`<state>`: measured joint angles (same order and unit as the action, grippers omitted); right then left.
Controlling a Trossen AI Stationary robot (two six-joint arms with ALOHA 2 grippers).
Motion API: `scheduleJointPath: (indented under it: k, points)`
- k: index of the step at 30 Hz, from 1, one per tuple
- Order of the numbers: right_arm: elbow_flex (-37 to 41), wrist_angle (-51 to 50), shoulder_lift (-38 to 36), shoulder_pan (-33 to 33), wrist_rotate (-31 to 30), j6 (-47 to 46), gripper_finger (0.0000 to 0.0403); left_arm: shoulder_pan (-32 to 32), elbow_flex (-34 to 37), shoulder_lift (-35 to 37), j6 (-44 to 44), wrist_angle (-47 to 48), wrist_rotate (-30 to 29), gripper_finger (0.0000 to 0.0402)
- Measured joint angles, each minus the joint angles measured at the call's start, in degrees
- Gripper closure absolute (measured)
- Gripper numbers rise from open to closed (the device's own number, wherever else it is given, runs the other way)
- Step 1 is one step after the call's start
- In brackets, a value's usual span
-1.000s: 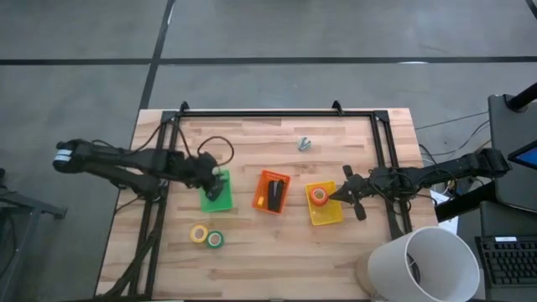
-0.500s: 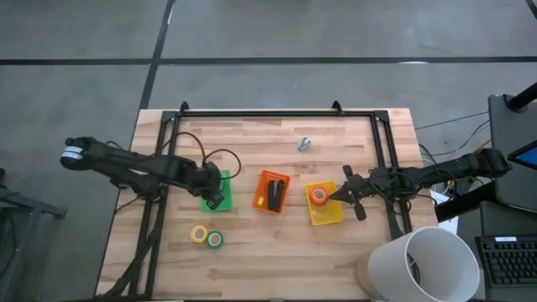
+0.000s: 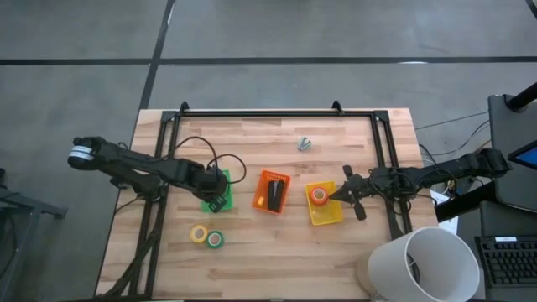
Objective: Pick and place Stapler, Stapler remover, tape
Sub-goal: Put the black staple remover into the green bin, then put the light blue staple remover into the green bin
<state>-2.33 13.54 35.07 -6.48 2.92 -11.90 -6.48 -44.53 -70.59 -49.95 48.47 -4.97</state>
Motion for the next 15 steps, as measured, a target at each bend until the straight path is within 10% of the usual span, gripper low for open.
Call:
scheduleJointPath:
  k: [15]
  points:
    - [0.0,1.2,0.0,0.0,0.0,0.0,0.0394,0.0,0.0,1.1,1.3,-2.2,-2.6,0.0254]
